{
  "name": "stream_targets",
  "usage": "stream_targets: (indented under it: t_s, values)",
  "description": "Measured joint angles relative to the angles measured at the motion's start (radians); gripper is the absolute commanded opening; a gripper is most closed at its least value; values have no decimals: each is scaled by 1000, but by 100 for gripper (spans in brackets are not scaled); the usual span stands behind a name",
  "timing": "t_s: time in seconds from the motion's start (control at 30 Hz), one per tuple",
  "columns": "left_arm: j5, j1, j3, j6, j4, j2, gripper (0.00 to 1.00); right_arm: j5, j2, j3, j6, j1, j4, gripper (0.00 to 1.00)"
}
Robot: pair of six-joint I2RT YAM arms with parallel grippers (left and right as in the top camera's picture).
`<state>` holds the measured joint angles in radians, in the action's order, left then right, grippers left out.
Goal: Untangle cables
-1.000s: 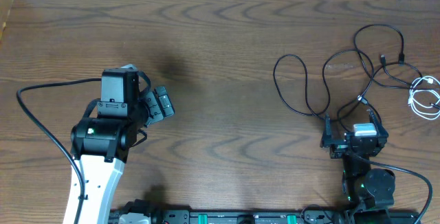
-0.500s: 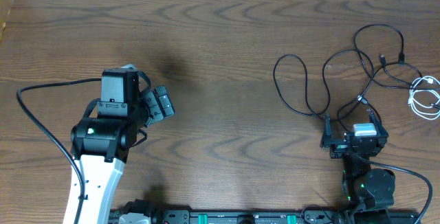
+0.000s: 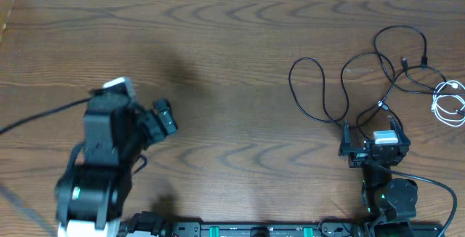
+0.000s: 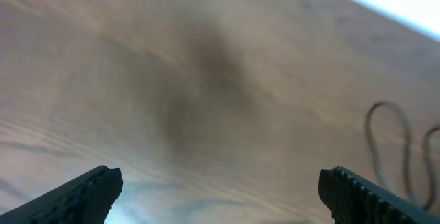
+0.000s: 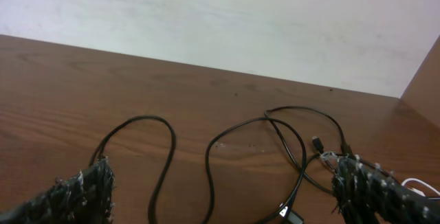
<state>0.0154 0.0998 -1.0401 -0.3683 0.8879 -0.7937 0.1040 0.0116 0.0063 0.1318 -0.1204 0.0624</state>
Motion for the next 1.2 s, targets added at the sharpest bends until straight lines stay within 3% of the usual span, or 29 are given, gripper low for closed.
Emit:
stream_targets:
  t_s: [0.27,0.57,1.2]
  values:
    - [-17,0,0,11,34,254,98,0,0,0,0,0,0,99]
    - [-22,0,12,11,159,377,98,0,0,0,0,0,0,99]
    - [-22,0,296,11,138,787,98,0,0,0,0,0,0,99]
